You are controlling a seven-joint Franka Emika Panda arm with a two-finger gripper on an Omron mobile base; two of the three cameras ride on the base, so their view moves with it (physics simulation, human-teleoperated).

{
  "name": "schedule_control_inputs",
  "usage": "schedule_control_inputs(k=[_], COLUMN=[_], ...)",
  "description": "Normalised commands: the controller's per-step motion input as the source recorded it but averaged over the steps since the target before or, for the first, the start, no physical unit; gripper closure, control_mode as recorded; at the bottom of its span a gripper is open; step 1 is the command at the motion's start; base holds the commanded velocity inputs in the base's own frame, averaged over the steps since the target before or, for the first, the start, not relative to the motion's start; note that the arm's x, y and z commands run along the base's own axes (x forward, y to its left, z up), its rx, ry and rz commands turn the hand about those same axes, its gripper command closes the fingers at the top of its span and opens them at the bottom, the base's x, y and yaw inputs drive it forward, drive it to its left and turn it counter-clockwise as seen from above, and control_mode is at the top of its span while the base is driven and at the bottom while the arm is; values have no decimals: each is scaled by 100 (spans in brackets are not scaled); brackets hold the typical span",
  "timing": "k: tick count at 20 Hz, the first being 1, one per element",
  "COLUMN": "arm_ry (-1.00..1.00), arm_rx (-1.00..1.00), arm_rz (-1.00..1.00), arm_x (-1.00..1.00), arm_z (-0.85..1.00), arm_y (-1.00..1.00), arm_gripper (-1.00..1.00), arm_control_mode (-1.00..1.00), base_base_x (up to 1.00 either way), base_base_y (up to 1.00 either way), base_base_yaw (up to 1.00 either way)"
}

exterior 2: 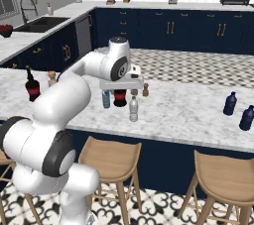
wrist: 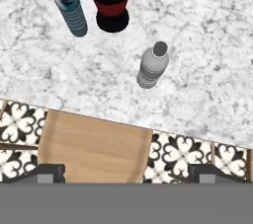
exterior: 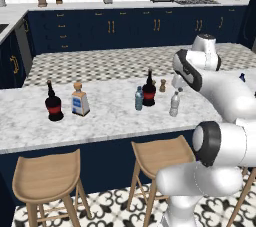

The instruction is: Move the plastic bottles in the middle to the plastics group, and the glass bottles in the middle to the glass group.

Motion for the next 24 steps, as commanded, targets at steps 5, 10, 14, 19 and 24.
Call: schedule_control_inputs(k=[5, 10, 14, 19, 24], arm_ry=[1, 1, 0, 0, 1], arm_rx=[0, 0, 0, 0, 0], arm_rz=[-1, -4, 0, 0, 0], arm_x=[49, 36, 28, 14, 36], arm_z=[-35, -33, -32, -27, -20], arm_y=[1, -4, -12, -17, -1], arm_gripper=[-100, -100, -100, -100, -100], arm_control_mode=[-100, -100, -100, -100, -100], base_base_x=[0, 0, 0, 0, 0], base_base_y=[0, 0, 0, 0, 0], base_base_yaw=[0, 0, 0, 0, 0])
